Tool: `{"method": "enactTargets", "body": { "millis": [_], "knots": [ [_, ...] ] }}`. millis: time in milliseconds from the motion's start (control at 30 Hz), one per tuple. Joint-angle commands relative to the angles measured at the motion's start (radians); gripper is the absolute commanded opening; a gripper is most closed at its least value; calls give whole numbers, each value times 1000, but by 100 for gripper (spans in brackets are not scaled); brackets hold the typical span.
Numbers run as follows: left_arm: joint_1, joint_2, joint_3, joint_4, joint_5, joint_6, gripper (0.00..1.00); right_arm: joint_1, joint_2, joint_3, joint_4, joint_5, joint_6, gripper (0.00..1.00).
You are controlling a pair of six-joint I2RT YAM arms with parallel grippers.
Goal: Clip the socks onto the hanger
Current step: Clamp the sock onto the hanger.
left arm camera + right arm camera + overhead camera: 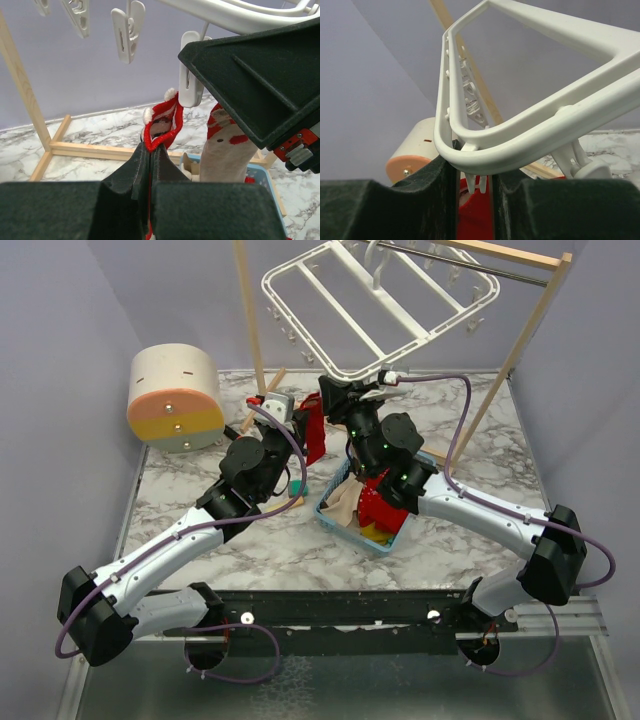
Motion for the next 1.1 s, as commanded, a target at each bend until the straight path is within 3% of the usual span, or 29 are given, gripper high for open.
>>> {"method": "enactTargets", "body": {
  "millis": [0,1067],
  "knots": [
    [6,-5,38,11,12,-13,0,-4,16,30,-24,41,15,1],
    [6,3,56,9,104,-50,0,-5,59,91,-105,66,85,1]
  ]
}}
